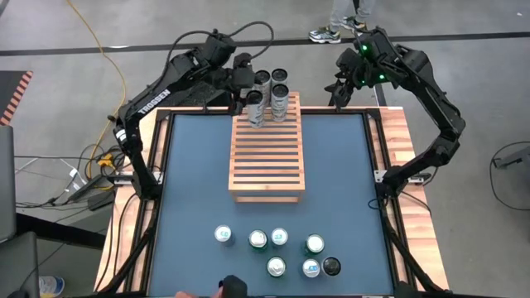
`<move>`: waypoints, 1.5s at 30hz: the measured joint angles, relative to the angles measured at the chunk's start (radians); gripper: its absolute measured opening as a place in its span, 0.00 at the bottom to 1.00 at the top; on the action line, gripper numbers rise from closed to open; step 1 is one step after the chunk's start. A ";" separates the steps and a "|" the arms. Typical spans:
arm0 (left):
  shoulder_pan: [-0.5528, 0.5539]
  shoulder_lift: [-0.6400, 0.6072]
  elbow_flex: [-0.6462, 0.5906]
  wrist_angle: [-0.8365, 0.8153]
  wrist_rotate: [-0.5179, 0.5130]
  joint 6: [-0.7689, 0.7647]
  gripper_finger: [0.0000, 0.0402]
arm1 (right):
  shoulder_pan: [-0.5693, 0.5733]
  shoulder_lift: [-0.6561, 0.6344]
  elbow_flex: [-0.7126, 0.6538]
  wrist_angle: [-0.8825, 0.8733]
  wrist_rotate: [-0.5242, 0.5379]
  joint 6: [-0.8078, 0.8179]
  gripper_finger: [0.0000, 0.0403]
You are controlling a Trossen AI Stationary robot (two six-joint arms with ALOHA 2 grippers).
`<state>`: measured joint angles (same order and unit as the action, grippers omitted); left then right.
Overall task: Place canned beverage on shelf
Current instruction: Put the white blue soda can on the shelf aligned with the other white blue soda can
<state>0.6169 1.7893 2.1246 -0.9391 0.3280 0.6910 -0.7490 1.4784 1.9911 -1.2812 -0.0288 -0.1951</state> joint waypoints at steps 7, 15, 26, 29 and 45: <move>-0.013 -0.087 0.000 -0.014 -0.075 -0.119 0.69 | 0.000 0.000 0.000 -0.010 0.000 0.000 0.55; -0.048 -0.217 -0.067 -0.113 -0.100 -0.343 0.39 | 0.000 0.000 0.000 -0.024 0.000 -0.022 0.55; -0.067 -0.333 -0.553 0.240 -0.258 -0.563 0.01 | 0.000 0.000 0.000 -0.028 0.000 -0.050 0.55; -0.067 -0.361 -0.644 0.311 -0.325 -0.595 0.00 | 0.000 0.000 0.000 -0.031 0.000 -0.052 0.55; -0.101 -0.382 -0.770 0.509 -0.360 -0.680 0.00 | 0.000 0.000 0.000 -0.052 0.000 -0.076 0.55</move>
<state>0.5162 1.4075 1.3544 -0.4297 -0.0317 0.0106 -0.7490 1.4784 1.9911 -1.3327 -0.0289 -0.2707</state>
